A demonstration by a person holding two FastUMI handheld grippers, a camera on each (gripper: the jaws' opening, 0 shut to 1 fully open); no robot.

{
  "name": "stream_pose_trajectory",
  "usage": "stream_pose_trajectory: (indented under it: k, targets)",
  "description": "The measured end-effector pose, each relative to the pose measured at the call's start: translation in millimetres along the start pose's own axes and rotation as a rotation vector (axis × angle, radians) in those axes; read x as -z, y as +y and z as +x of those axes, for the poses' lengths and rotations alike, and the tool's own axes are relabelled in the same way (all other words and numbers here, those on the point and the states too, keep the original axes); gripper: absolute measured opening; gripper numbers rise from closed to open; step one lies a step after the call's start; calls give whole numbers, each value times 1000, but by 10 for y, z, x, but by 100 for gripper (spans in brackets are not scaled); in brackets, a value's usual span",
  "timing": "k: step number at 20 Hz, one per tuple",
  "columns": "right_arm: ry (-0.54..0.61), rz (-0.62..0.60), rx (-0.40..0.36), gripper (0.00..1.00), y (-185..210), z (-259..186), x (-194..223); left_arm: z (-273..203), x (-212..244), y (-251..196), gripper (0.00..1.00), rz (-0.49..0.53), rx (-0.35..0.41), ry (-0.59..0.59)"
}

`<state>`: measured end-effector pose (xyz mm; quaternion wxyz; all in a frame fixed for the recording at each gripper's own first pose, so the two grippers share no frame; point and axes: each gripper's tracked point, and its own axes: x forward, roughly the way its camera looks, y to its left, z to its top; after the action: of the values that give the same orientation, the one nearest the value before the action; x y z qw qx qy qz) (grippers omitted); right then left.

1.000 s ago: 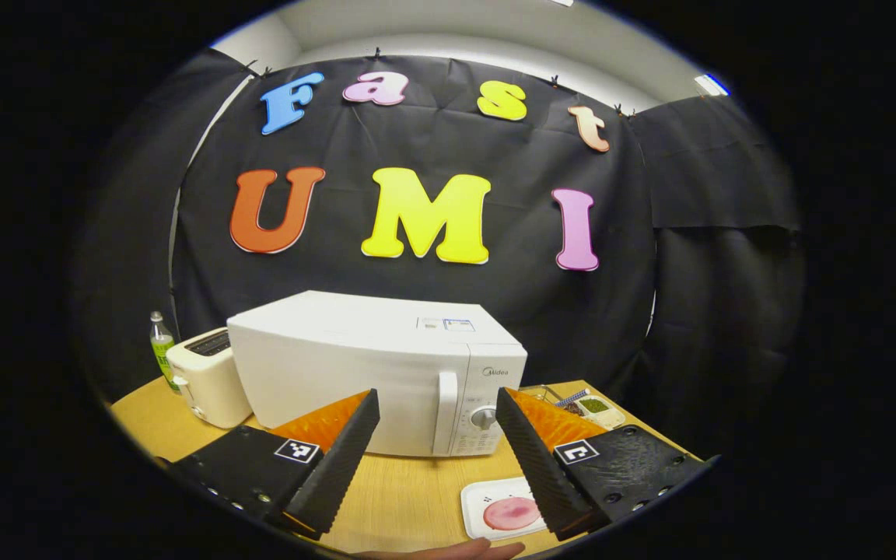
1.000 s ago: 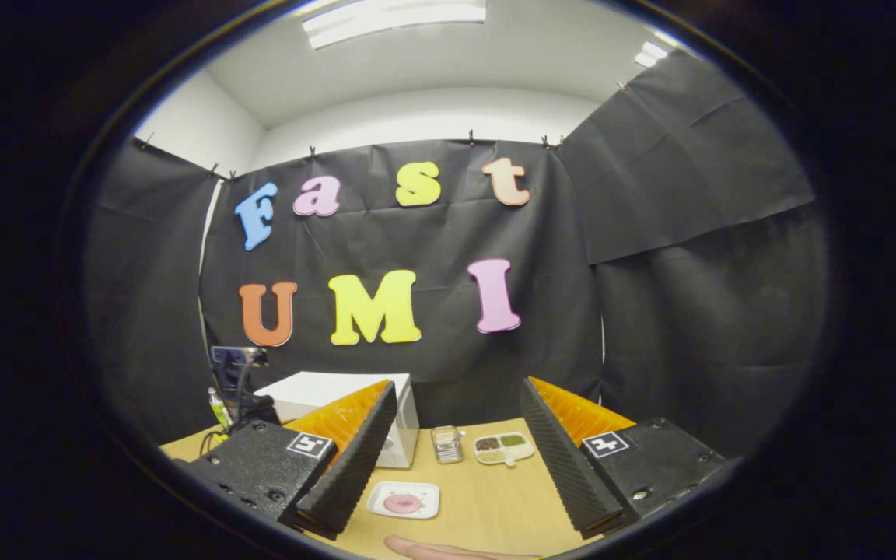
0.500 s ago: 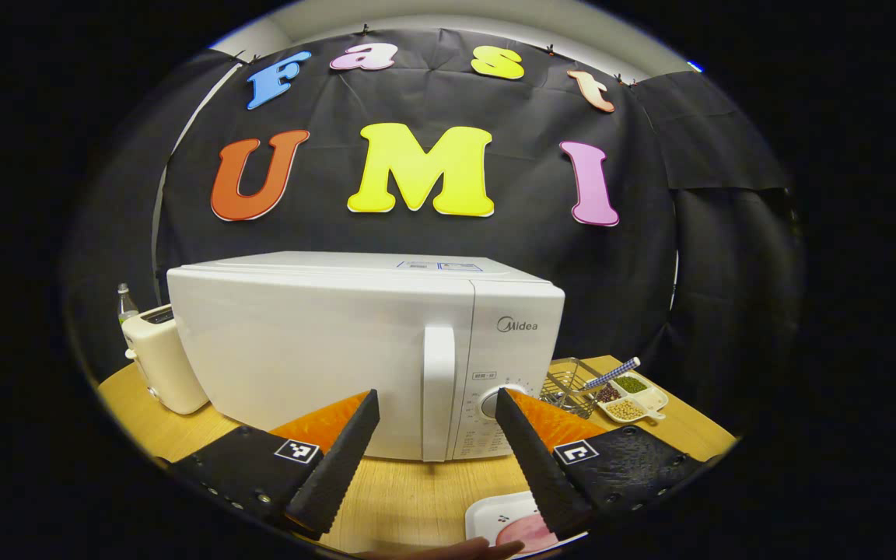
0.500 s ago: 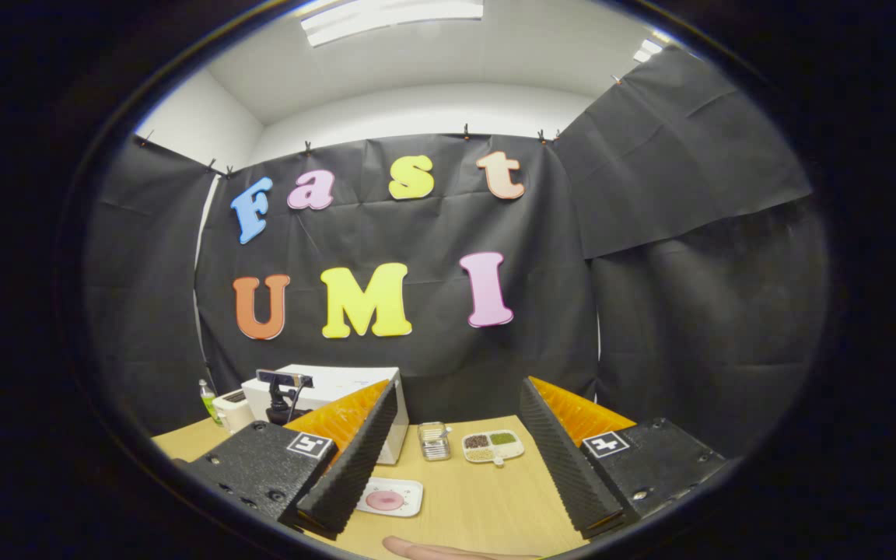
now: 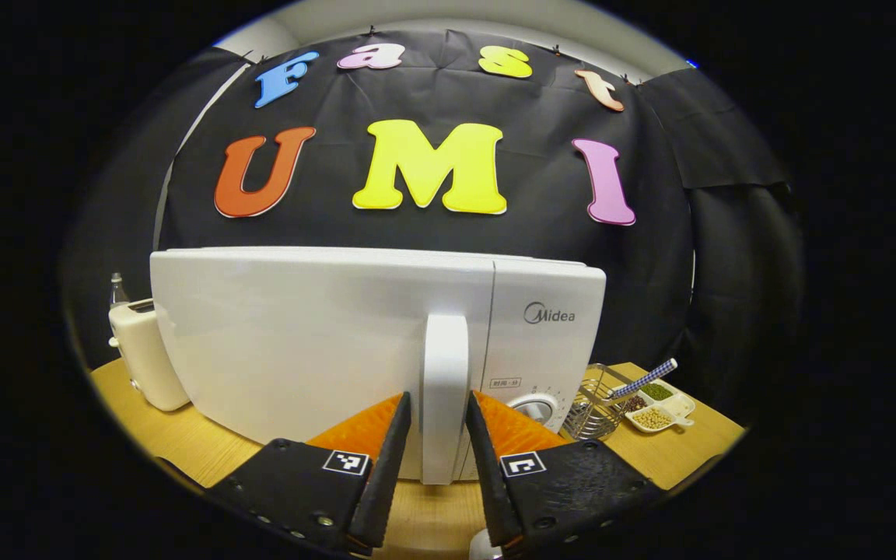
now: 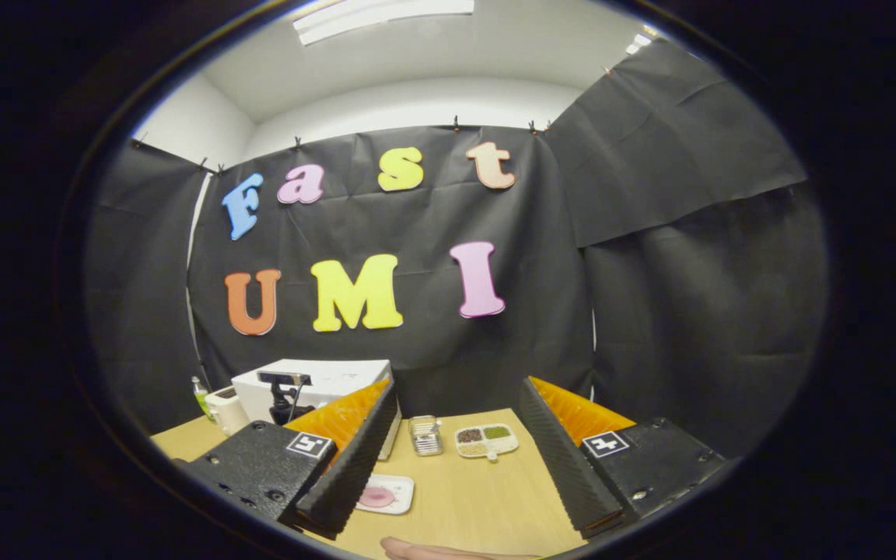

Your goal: Open the microwave oven with the left hand, put the food in, and close the microwave oven.

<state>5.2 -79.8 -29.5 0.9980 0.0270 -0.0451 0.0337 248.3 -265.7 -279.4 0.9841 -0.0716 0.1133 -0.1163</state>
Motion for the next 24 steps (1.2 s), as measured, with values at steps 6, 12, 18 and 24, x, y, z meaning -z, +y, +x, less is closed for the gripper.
stream_pose_trajectory:
  k: [6, 12, 18, 24]
  targets:
    - [-24, -46, -36, 100, 101, -56, -7, -33, -11, 3, 33, 54, -41, -18]
    - [-20, -72, -10, 93, 67, -142, -9, -43, 76, 11, 0, 38, -15, 32]
    - [-15, -94, -8, 94, 75, -177, -42, -333, 91, 59, 4, 33, 6, 26]
    - [-12, -99, -27, 100, 175, -289, -92, -927, 157, 224, 4, 22, 67, 33]
